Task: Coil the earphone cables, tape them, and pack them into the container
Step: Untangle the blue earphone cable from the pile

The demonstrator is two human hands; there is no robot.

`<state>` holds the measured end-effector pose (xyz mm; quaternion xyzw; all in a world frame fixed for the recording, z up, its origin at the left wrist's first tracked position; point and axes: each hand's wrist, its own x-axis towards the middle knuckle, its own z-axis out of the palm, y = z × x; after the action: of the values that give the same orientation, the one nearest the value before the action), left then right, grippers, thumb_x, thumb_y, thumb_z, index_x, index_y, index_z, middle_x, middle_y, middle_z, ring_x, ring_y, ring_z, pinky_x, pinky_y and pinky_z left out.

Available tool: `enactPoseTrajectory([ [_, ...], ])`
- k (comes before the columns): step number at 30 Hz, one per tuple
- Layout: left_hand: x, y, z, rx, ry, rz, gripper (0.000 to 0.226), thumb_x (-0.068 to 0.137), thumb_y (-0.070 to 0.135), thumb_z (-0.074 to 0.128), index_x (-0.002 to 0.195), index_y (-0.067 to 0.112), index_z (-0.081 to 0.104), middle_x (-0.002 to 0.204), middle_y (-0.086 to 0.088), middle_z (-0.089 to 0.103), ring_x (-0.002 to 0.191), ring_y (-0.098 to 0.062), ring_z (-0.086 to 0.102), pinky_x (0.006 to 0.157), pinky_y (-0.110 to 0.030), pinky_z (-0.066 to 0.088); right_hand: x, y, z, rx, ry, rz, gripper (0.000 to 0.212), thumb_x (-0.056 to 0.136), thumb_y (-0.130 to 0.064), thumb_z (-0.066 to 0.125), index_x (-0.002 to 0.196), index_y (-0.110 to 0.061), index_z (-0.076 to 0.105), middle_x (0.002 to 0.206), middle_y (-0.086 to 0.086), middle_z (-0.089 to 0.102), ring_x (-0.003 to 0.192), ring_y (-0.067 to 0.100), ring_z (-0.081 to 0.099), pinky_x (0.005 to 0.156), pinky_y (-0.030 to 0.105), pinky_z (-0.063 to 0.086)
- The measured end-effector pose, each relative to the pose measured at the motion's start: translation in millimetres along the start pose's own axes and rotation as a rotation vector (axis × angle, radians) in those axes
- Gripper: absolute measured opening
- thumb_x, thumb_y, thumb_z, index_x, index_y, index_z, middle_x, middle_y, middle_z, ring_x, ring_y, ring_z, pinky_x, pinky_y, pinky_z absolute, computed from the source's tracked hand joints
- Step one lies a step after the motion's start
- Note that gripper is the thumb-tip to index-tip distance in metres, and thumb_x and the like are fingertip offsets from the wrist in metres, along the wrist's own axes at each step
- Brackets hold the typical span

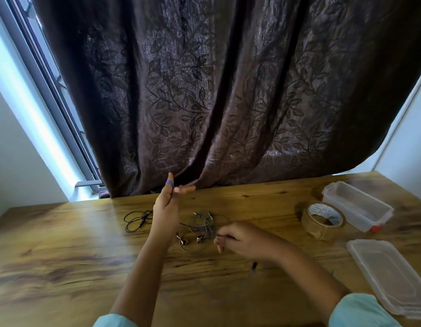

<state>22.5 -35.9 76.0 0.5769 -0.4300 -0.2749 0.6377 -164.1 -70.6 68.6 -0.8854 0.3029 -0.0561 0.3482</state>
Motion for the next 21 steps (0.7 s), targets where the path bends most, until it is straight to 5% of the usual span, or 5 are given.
enactPoseTrajectory([
  [2,3.4,-16.7,-8.7,0.222,-0.104,-0.043,0.026,0.100,0.017,0.041,0.117,0.026,0.059,0.124,-0.001,0.062,0.082,-0.001,0.053,0.070,-0.008,0.043,-5.1,-0.5,-15.0,-0.043,0.026,0.001,0.026,0.099,-0.032,0.047,0.083,-0.025,0.065,0.080,-0.004,0.063,0.074,0.017,0.058,0.065,0.032,0.041],
  [5,-4.9,-23.9,-4.5,0.321,-0.382,-0.226,0.016,0.096,0.008,0.046,0.096,0.009,0.062,0.096,-0.005,0.067,0.086,-0.018,0.062,0.090,-0.033,0.051,-7.1,-3.6,-40.2,-0.107,0.129,-0.027,0.022,0.097,-0.031,0.051,0.080,-0.030,0.064,0.076,-0.006,0.064,0.067,0.013,0.057,0.061,0.030,0.039],
  [14,-28.4,9.1,1.7,-0.596,-0.916,-0.435,0.041,0.091,0.021,0.053,0.127,0.000,0.056,0.047,0.005,0.037,0.040,-0.008,0.041,0.079,-0.040,0.032,0.7,11.1,-70.5,-0.239,0.524,0.000,0.022,0.089,-0.047,0.057,0.079,-0.027,0.060,0.056,-0.010,0.051,0.054,0.002,0.048,0.054,0.030,0.037],
  [17,-28.6,18.9,6.6,-0.879,-0.843,-0.372,0.047,0.095,0.020,0.043,0.136,-0.002,0.043,0.045,0.007,0.035,0.036,-0.003,0.037,0.105,-0.048,0.037,10.5,13.8,-47.8,-0.148,0.491,-0.026,0.027,0.095,-0.044,0.047,0.083,-0.025,0.063,0.068,-0.009,0.061,0.064,0.010,0.058,0.061,0.037,0.047],
  [21,-27.1,25.5,24.5,-0.942,-0.410,-0.311,0.047,0.093,0.020,0.037,0.137,0.006,0.045,0.052,0.004,0.046,0.032,-0.005,0.035,0.111,-0.040,0.033,22.1,8.8,-9.8,-0.049,0.298,-0.032,0.026,0.100,-0.031,0.041,0.089,-0.017,0.060,0.073,-0.005,0.060,0.064,0.012,0.054,0.062,0.033,0.041],
])
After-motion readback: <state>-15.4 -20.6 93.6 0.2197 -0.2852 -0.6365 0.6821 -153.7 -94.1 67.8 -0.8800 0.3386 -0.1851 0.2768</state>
